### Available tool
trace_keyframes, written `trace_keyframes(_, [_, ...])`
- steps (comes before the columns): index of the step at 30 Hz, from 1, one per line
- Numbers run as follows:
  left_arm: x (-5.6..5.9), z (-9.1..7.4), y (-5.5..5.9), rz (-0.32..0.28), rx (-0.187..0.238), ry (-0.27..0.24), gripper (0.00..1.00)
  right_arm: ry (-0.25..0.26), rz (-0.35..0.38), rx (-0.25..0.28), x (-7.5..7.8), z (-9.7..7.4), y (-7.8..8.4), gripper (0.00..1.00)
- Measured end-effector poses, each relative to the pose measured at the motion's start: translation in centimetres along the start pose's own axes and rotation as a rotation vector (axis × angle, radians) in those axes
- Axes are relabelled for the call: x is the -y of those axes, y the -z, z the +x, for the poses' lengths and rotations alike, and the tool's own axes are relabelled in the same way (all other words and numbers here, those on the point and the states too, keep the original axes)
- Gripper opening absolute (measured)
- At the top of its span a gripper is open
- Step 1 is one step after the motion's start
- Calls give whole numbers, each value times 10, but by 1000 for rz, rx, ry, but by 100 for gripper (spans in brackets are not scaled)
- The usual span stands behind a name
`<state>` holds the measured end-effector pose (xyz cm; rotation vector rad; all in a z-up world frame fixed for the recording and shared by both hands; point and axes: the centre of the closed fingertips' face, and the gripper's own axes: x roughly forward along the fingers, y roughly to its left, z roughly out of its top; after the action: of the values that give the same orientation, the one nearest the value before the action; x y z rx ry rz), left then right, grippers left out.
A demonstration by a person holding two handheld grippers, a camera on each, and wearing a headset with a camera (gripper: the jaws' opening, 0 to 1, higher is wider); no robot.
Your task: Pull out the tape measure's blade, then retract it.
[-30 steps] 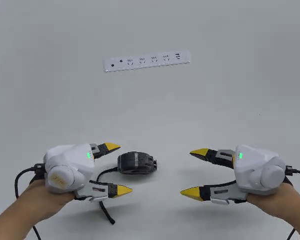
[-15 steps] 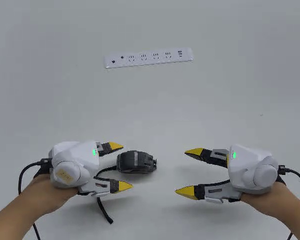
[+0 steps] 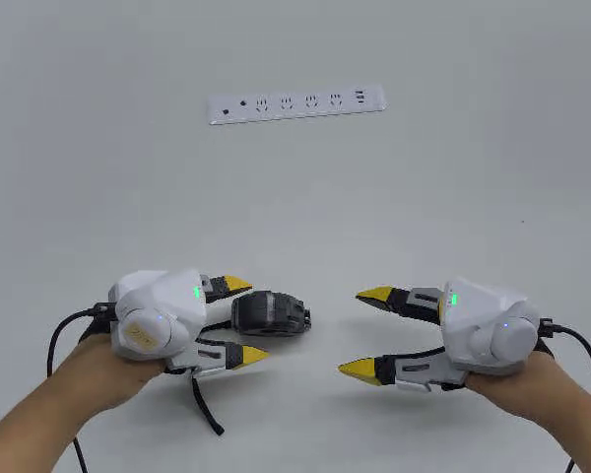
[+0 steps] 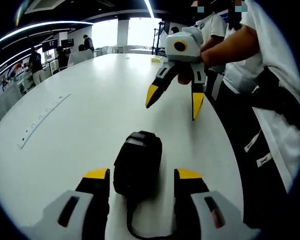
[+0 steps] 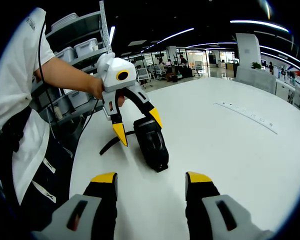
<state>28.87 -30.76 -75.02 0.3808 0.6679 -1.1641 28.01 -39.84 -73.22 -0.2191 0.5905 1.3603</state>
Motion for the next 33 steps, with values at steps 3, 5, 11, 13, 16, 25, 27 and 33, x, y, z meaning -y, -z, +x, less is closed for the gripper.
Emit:
trace_keyframes(3, [-1,3,0,5,-2,3,45,-5,5,-1,0,3,2,55])
trace_keyframes(5, [-3,5,1,1,1,2,43,-6,10,-2,1,4,3,54])
trace_keyframes(11, [-5,7,1,6,-1,3,40,1,24,6,5,5,2,53])
trace_keyframes(13, [-6,7,0,9,2,-1,38,-2,24,4,6,7,4,52])
trace_keyframes(16, [-7,8,0,11,5,4,34,-5,25,6,7,10,4,52])
trace_keyframes(25, [-7,9,0,35,14,7,32,-17,31,10,9,17,4,49])
trace_keyframes(27, [-7,9,0,37,17,11,32,-21,28,8,8,19,5,49])
trace_keyframes(33, [-7,9,1,39,22,13,32,-29,28,9,9,21,5,48])
